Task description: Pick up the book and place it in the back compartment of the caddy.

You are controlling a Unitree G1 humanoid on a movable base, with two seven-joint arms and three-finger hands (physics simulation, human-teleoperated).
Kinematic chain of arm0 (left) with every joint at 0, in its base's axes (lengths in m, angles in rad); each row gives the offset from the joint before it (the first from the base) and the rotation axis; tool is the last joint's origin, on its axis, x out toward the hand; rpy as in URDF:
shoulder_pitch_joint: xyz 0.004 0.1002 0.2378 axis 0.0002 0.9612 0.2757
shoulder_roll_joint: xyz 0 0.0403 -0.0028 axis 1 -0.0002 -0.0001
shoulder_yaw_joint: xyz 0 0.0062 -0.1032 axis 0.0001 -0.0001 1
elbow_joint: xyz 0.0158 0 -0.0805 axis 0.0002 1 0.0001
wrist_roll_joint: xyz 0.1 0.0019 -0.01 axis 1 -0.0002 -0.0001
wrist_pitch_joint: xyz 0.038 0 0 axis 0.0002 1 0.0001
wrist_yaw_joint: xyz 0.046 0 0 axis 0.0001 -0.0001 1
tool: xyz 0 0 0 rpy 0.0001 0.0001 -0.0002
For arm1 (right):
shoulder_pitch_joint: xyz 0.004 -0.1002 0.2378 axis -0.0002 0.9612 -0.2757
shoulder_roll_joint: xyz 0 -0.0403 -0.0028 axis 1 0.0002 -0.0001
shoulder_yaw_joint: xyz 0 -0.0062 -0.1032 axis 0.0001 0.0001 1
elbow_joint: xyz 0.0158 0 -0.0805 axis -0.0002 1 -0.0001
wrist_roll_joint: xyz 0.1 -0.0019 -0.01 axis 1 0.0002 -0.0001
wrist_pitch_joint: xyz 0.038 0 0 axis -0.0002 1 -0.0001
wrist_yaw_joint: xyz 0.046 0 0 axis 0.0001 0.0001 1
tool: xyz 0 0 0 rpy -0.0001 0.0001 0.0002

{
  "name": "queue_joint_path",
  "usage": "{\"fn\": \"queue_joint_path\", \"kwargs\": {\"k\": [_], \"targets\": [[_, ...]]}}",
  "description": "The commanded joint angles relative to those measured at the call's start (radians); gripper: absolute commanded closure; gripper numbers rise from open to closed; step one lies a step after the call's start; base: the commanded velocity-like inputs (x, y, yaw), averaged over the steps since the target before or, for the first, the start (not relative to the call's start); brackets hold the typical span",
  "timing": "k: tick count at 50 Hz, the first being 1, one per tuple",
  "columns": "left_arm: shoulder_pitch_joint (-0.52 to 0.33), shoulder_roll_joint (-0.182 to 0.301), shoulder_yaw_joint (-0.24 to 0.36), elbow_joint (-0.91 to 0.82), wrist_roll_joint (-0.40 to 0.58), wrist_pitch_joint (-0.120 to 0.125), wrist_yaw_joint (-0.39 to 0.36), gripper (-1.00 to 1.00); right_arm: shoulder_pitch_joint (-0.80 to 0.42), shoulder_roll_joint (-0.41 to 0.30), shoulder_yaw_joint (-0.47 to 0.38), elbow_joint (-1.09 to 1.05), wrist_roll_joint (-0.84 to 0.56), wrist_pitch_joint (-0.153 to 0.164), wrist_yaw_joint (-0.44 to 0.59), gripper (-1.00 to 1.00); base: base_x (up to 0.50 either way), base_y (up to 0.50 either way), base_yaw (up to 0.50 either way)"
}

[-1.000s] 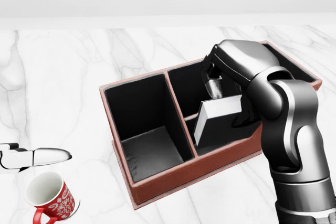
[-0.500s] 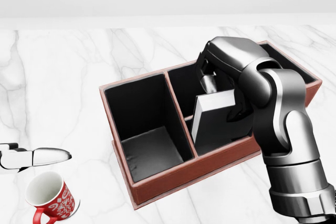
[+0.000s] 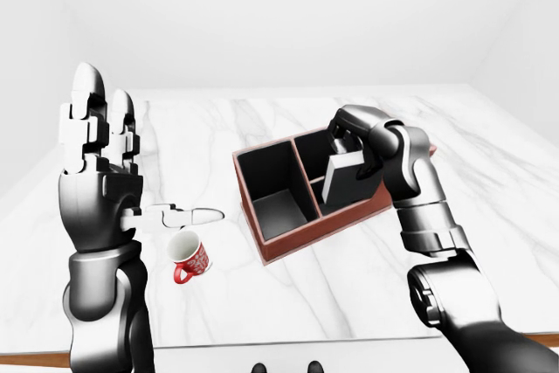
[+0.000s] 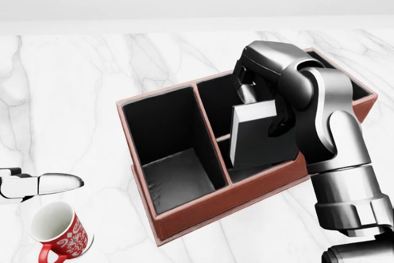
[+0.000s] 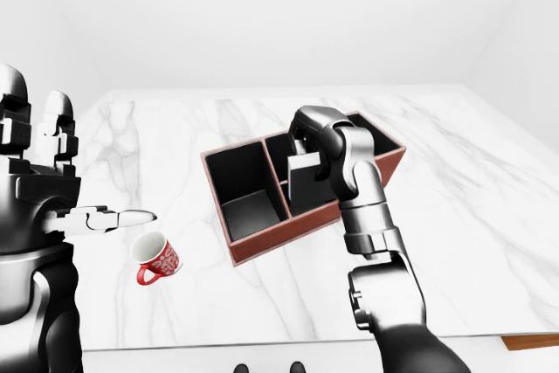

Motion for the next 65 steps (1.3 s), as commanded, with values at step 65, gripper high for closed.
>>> {"fn": "queue_joint_path", "kwargs": {"k": [65], "targets": [[0.000,0.000,-0.001,-0.006,0.000,0.000,-0.001,-0.99,-0.201,-0.047,0.015,0.617,0.064,-0.174,-0.513,1.00,0.00,0.00,0.00]]}}
